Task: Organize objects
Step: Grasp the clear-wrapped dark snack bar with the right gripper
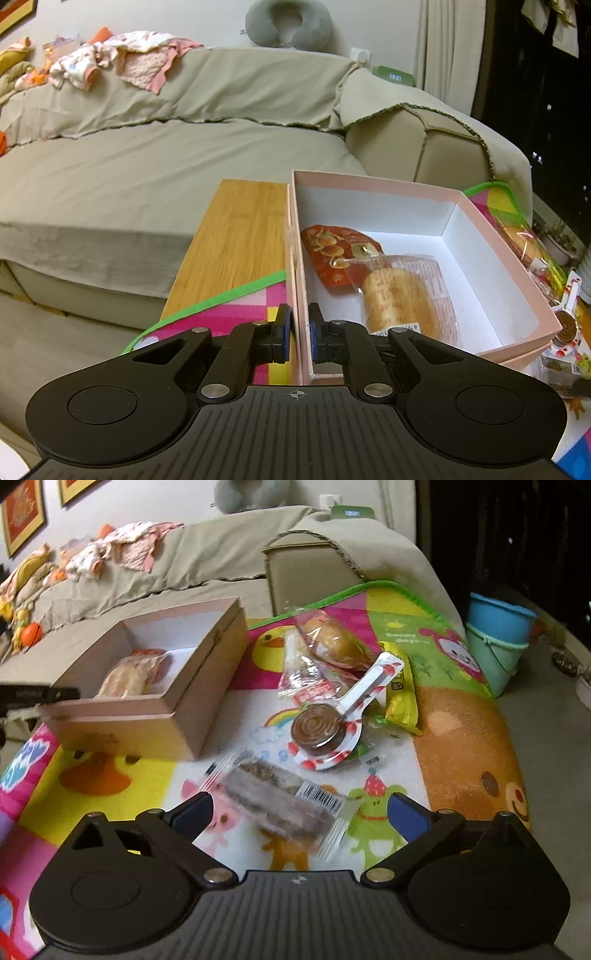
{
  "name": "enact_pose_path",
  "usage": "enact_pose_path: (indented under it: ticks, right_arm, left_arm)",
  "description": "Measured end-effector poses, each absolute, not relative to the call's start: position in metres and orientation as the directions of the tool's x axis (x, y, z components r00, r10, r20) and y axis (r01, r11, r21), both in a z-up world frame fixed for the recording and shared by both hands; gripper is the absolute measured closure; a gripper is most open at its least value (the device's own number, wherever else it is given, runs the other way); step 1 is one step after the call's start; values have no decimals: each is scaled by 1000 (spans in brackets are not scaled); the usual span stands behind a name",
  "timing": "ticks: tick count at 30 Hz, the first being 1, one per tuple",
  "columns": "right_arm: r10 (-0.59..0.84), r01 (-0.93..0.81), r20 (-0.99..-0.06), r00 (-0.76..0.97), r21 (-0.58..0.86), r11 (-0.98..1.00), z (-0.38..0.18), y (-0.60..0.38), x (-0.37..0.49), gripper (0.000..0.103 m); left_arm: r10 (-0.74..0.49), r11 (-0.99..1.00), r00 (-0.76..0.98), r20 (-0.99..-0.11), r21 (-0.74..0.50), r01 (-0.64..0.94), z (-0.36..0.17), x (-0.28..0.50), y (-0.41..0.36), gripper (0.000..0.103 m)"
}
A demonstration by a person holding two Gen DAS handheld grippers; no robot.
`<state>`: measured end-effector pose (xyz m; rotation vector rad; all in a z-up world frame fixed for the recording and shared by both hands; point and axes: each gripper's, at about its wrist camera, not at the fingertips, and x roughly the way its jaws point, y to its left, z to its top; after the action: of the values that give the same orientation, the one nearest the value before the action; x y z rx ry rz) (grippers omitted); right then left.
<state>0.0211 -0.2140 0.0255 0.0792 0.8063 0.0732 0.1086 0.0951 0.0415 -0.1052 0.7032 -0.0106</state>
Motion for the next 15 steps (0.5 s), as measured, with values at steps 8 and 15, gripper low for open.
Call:
enact_pose_path:
  ticks: [8, 15]
  right_arm:
    - [27, 72, -662, 749, 123, 990, 36, -214, 51, 11]
    - [-90, 110, -645, 758, -9, 994, 29, -189, 64, 27]
  left_arm:
    - [-43, 995, 763, -644, -98, -27, 41, 108, 94, 91]
    - [-48, 995, 763, -645, -99, -21, 41, 108, 94, 91]
